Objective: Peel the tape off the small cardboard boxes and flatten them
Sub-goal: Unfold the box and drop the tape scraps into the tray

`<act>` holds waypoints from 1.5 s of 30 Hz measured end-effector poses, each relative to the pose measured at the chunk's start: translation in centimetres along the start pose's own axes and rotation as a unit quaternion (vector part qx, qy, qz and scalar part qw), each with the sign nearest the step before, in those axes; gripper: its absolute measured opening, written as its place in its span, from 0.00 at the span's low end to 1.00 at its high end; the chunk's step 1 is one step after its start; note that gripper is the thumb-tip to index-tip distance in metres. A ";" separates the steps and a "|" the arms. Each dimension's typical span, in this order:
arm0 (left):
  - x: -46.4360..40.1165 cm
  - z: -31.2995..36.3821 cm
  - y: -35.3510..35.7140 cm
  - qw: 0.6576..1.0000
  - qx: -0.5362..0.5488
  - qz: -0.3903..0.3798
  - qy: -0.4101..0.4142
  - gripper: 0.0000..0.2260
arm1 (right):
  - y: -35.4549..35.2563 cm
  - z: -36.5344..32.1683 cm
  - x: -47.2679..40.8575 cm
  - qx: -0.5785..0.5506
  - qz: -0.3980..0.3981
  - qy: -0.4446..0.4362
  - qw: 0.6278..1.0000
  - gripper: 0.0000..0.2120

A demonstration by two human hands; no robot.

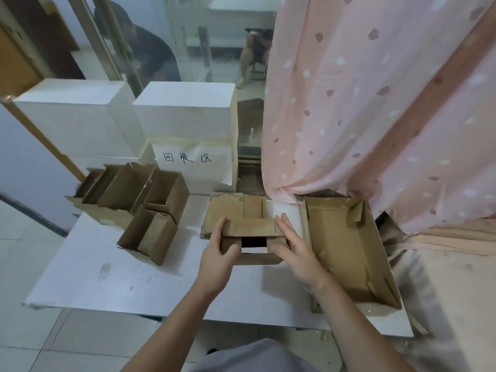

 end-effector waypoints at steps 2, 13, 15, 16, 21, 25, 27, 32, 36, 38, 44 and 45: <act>-0.2 -0.5 -0.2 0.997 0.000 -0.073 0.005 0.39 | 0.3 0.3 0.2 0.033 -0.043 0.006 0.999 0.37; -0.9 -1.6 -1.5 0.984 -0.078 -0.157 0.032 0.64 | 1.0 -0.5 0.4 0.115 -0.037 -0.015 0.993 0.61; -1.1 -1.0 -1.9 0.985 -0.127 -0.103 0.048 0.59 | 1.0 -0.7 0.5 0.127 0.003 -0.024 0.992 0.56; -1.1 -0.7 -2.2 0.984 -0.150 -0.076 0.059 0.57 | 1.0 -0.9 0.6 0.125 0.024 -0.029 0.991 0.54; -0.9 -0.2 -2.4 0.977 -0.183 -0.044 0.099 0.55 | 1.2 -1.3 0.9 0.117 0.050 -0.047 0.991 0.54; -0.7 -0.2 -2.5 0.973 -0.193 -0.038 0.125 0.55 | 0.9 -1.4 1.2 0.099 0.064 -0.052 0.992 0.55; -0.6 -0.2 -2.6 0.974 -0.182 -0.036 0.126 0.55 | 0.8 -1.1 1.4 0.069 0.077 -0.039 0.994 0.55; -0.6 -0.4 -2.9 0.980 -0.146 -0.032 0.129 0.49 | 0.5 0.0 1.1 -0.002 0.112 -0.052 0.992 0.53; -0.8 -0.6 -2.8 0.982 -0.138 -0.027 0.129 0.45 | 0.6 0.8 0.6 -0.003 0.109 -0.042 0.993 0.44; -0.9 -0.5 -2.9 0.981 -0.138 -0.024 0.133 0.45 | 0.6 0.7 0.5 -0.004 0.106 -0.047 0.993 0.44; -1.1 1.0 -2.7 0.970 -0.160 -0.031 0.181 0.46 | 0.5 0.7 0.1 -0.014 0.071 -0.041 0.997 0.49; -1.2 1.1 -2.7 0.970 -0.160 -0.039 0.181 0.47 | 0.6 0.7 0.0 -0.010 0.064 -0.036 0.997 0.50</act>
Point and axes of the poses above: each hand's wrist, its own x-axis away from the middle knuckle, its own y-axis out of the palm, z = x × y, the point moved 9 cm from there along -x, towards the middle knuckle, and after that the axes turned 7 degrees about -x, right-handed, at the moved point
